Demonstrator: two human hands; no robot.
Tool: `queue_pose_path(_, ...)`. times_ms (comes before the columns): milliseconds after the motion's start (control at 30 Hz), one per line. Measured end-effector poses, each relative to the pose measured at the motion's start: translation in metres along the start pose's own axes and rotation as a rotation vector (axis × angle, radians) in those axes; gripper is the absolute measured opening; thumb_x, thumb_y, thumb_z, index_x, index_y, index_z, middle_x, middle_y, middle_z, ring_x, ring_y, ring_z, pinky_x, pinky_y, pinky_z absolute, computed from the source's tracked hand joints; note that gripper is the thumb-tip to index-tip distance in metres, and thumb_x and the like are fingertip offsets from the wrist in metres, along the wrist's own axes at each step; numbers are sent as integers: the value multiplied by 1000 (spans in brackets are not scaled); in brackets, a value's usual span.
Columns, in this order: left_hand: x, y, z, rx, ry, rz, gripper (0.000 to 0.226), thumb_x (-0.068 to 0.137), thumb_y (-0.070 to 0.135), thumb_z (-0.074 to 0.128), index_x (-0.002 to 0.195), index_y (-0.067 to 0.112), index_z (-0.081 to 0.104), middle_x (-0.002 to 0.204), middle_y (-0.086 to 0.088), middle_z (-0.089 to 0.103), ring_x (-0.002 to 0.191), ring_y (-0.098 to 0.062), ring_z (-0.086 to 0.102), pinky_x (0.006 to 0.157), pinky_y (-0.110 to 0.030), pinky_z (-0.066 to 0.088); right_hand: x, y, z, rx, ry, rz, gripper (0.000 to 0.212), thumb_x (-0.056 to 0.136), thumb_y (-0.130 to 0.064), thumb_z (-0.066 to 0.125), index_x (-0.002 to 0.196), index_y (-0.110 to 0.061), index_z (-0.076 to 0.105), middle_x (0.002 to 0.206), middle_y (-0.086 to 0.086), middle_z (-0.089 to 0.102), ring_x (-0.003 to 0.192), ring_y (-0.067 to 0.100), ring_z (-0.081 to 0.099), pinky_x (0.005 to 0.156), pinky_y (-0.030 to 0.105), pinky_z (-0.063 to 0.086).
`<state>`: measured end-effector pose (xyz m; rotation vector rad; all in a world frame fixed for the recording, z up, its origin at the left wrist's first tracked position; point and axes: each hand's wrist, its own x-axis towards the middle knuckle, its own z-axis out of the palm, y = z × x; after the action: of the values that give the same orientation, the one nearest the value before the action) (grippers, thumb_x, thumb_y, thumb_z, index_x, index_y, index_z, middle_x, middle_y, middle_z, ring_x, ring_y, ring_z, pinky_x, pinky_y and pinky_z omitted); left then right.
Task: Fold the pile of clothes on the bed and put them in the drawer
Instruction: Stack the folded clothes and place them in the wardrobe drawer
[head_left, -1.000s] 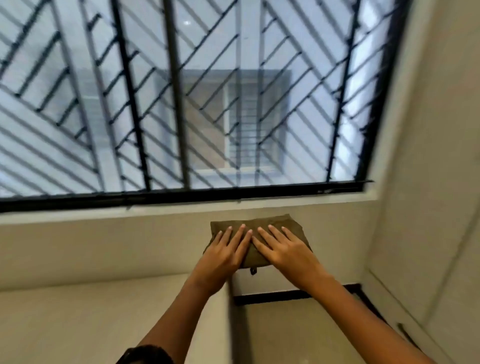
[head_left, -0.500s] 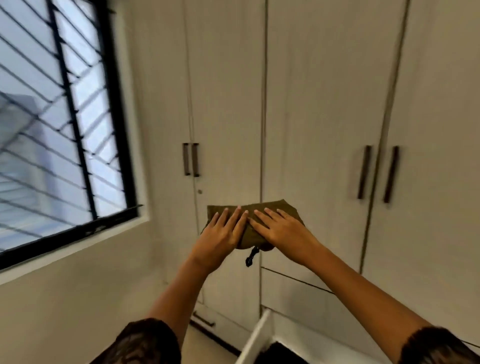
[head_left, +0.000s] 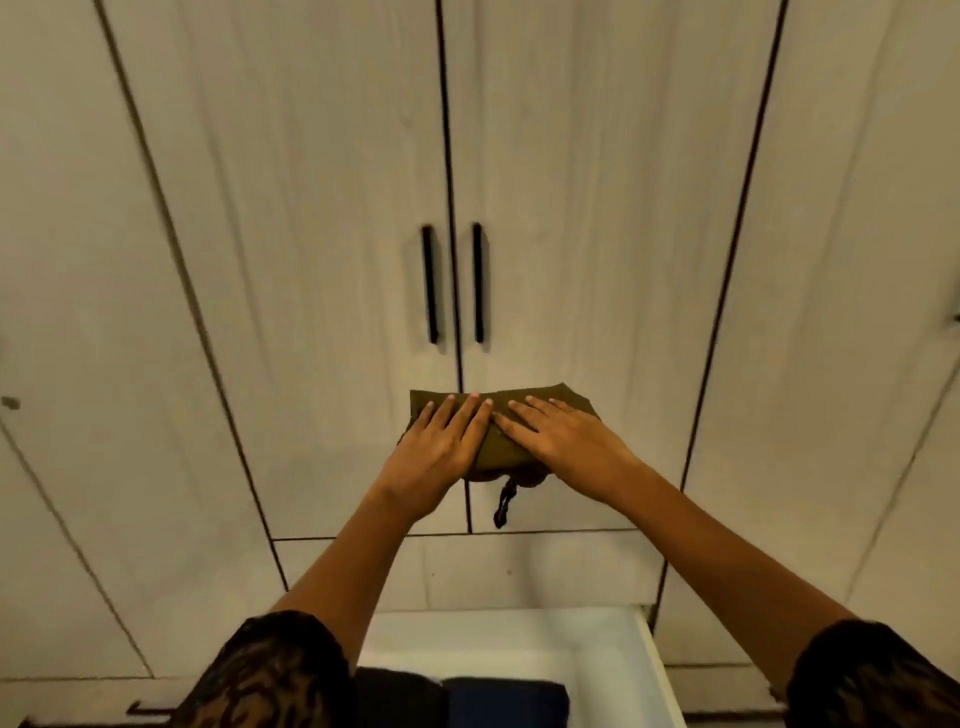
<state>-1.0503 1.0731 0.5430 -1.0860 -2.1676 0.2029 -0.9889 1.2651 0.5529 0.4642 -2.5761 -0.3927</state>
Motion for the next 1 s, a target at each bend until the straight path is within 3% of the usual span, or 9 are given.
queue_pose_path(133, 24, 29, 56, -134, 27, 143, 83, 51, 1, 86, 128, -4, 53, 121, -23, 60, 102, -37, 63, 85, -47, 54, -35, 18, 28, 35, -171, 134, 73, 82, -18, 69, 145, -10, 33, 140, 23, 44, 126, 37, 47, 102, 45, 40)
queue_pose_path(267, 33, 64, 111, -260, -1, 279, 80, 48, 1, 88, 121, -6, 57, 112, -23, 64, 94, -36, 66, 81, -44, 56, -74, 26, 77, 117, -240, 221, 74, 59, -28, 88, 122, -5, 59, 102, 18, 69, 84, 33, 69, 63, 41, 59)
queue_pose_path(333, 31, 87, 146, -326, -46, 344, 80, 44, 5, 91, 116, -6, 60, 106, -23, 66, 90, -35, 67, 78, -43, 57, -100, 24, 116, 193, -305, 296, 79, 51, -30, 92, 119, -5, 59, 99, 16, 70, 79, 32, 70, 60, 43, 59)
queue_pose_path(500, 15, 141, 225, -491, -158, 453, 82, 31, 20, 97, 105, 2, 67, 90, -11, 71, 77, -24, 70, 67, -32, 58, -147, -4, 191, 427, -565, 594, 72, 84, -34, 68, 144, -14, 32, 136, 9, 49, 118, 26, 52, 102, 38, 43)
queue_pose_path(600, 2, 177, 281, -483, -219, 531, 78, 27, 26, 96, 98, 5, 72, 86, -7, 72, 74, -19, 70, 65, -27, 58, -173, -22, 242, 490, -659, 689, 68, 91, -28, 58, 147, -15, 22, 141, 8, 43, 122, 24, 48, 103, 36, 40)
queue_pose_path(733, -24, 225, 367, -502, -257, 573, 57, 43, 28, 91, 96, 14, 73, 91, 0, 72, 81, -14, 70, 72, -24, 55, -211, -47, 323, 591, -615, 775, 64, 91, -8, 46, 149, -17, 20, 141, 7, 40, 122, 26, 47, 98, 36, 42)
queue_pose_path(833, -38, 259, 433, -476, -248, 559, 61, 35, 28, 94, 91, 16, 74, 92, -1, 73, 83, -15, 70, 80, -28, 54, -232, -61, 399, 540, -676, 836, 69, 93, -18, 53, 150, -15, 14, 146, 7, 37, 129, 25, 42, 106, 33, 37)
queue_pose_path(900, -44, 279, 471, -444, -233, 535, 60, 37, 18, 94, 93, 12, 74, 96, -7, 72, 86, -23, 69, 83, -36, 53, -239, -71, 443, 439, -718, 885, 77, 86, -20, 65, 148, -8, 21, 144, 14, 39, 131, 28, 42, 106, 40, 39)
queue_pose_path(1000, -55, 302, 535, -426, -144, 531, 48, 66, 7, 77, 112, 8, 65, 111, -17, 67, 100, -37, 64, 88, -48, 51, -245, -91, 506, 299, -713, 955, 83, 40, -10, 93, 116, 5, 61, 107, 27, 65, 98, 42, 64, 68, 56, 56)
